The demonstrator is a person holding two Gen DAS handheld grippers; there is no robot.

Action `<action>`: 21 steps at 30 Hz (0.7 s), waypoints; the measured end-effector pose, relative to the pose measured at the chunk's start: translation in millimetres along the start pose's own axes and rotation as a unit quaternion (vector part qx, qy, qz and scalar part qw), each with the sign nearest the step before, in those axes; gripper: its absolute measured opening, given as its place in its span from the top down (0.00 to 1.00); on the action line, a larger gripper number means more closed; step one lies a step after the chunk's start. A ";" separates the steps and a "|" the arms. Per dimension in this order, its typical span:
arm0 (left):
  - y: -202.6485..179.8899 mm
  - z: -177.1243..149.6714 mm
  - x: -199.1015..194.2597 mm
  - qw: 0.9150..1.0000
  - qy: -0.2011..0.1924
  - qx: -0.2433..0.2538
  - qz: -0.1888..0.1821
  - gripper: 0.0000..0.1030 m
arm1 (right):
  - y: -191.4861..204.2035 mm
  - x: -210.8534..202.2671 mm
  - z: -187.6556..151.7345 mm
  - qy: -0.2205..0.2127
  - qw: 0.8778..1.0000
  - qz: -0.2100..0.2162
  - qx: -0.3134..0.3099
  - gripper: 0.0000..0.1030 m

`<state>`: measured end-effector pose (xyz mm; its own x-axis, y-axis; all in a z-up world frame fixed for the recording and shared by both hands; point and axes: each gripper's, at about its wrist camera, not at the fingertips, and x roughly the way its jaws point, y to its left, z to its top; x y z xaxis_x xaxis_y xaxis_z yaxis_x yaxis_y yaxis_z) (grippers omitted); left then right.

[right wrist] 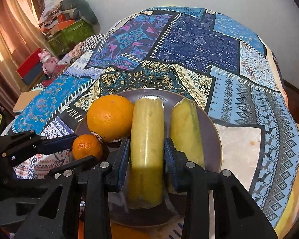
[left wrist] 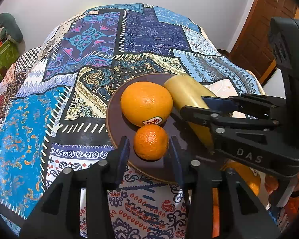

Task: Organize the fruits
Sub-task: 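Place the tangerine on the plate with the left gripper while the right gripper lays the corn beside the first, then grasp a red tomato with the left gripper while the right gripper grasps a large orange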

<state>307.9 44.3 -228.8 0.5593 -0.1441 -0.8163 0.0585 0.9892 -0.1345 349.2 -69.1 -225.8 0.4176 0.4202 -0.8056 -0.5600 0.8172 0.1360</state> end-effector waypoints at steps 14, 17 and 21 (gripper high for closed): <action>-17.9 1.1 -69.1 0.998 -0.058 0.018 0.005 0.44 | 9.6 -73.3 -14.6 -0.063 0.998 -0.007 -0.012 0.62; -22.3 -2.6 -87.8 0.997 -0.068 0.025 0.006 0.39 | 11.3 -92.4 -24.4 -0.077 0.997 -0.010 -0.009 0.58; -25.2 -13.1 -106.3 0.997 -0.071 0.029 0.004 0.35 | 12.9 -110.5 -41.6 -0.086 0.996 -0.010 -0.004 0.52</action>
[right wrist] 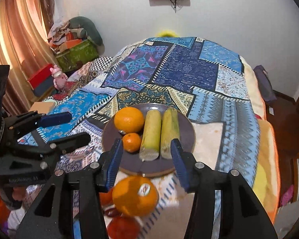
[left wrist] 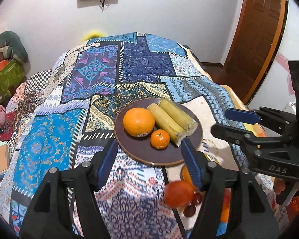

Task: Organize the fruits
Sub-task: 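Grasp a red tomato with the left gripper while the right gripper grasps a large orange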

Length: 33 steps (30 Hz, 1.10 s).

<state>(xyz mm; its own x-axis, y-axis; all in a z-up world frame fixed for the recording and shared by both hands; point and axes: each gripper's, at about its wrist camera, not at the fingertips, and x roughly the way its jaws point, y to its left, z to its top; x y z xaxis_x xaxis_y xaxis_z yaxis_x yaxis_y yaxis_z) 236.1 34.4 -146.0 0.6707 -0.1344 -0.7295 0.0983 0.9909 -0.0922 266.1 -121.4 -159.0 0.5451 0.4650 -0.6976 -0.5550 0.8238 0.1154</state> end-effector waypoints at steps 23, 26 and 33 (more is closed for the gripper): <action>9.4 -60.1 14.3 0.997 0.073 -0.025 -0.008 0.32 | 5.3 43.9 -64.2 0.083 0.996 0.017 0.026 0.41; 9.4 -60.9 18.4 0.996 0.080 -0.028 -0.012 0.32 | 2.4 49.6 -65.7 0.085 0.995 0.026 0.035 0.38; 2.4 -61.4 23.1 0.996 0.087 -0.026 -0.021 0.32 | -3.4 45.8 -68.9 0.077 0.995 0.045 0.048 0.38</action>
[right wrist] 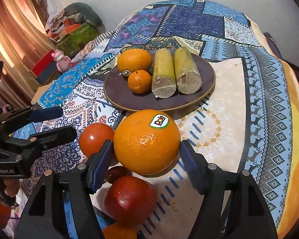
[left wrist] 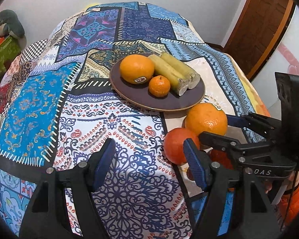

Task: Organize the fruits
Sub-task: 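Grasp a red tomato with the left gripper while the right gripper grasps a large orange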

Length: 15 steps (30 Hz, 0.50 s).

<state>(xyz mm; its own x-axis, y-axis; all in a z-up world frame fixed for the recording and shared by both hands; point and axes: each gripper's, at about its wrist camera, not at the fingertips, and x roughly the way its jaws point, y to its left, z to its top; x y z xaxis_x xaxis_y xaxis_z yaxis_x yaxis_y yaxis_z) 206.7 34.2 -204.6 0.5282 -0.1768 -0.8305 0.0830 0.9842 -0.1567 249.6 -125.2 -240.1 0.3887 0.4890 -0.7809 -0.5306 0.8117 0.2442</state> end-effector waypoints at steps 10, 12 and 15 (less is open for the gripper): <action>-22.4 2.1 9.7 1.000 0.014 0.013 -0.022 0.32 | -9.5 -26.4 -5.4 -0.027 0.999 -0.027 0.007 0.41; -27.6 2.5 16.5 0.999 0.020 0.015 -0.026 0.32 | -12.7 -30.6 -7.2 -0.030 0.999 -0.030 0.009 0.42; -36.1 2.9 26.1 0.999 0.027 0.022 -0.028 0.32 | -15.8 -35.1 -10.2 -0.032 0.999 -0.037 0.009 0.44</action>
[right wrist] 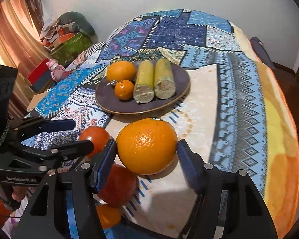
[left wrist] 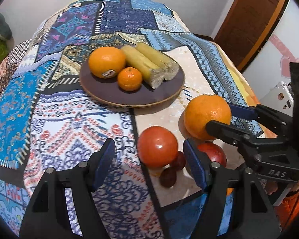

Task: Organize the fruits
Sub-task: 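Grasp a red tomato with the left gripper while the right gripper grasps a large orange, then place the tomato on the plate with the left gripper while the right gripper sets the orange on the corn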

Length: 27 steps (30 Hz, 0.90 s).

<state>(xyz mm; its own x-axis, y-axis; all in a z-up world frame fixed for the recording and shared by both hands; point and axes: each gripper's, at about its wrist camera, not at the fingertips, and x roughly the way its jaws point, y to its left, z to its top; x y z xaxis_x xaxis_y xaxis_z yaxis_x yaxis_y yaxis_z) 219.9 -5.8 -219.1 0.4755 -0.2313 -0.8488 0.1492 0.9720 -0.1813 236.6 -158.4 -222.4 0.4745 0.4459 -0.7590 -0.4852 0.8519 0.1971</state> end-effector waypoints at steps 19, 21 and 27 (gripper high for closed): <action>2.2 -2.4 13.8 0.999 0.015 -0.010 -0.036 0.55 | -0.2 19.2 2.9 0.019 0.999 0.032 0.020 0.37; 3.9 -2.5 11.9 0.999 0.015 -0.014 -0.040 0.55 | -2.0 18.4 4.0 0.016 0.999 0.035 0.025 0.38; 12.5 -0.9 -6.0 1.000 -0.011 -0.013 -0.016 0.55 | -0.2 13.5 6.9 0.003 1.000 0.024 0.015 0.40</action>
<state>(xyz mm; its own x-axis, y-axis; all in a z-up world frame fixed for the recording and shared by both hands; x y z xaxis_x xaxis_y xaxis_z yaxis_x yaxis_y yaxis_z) 218.1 7.8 -216.7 0.4897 -0.2631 -0.8313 0.1432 0.9647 -0.2210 248.2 -150.7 -228.4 0.4461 0.4845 -0.7525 -0.4854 0.8374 0.2514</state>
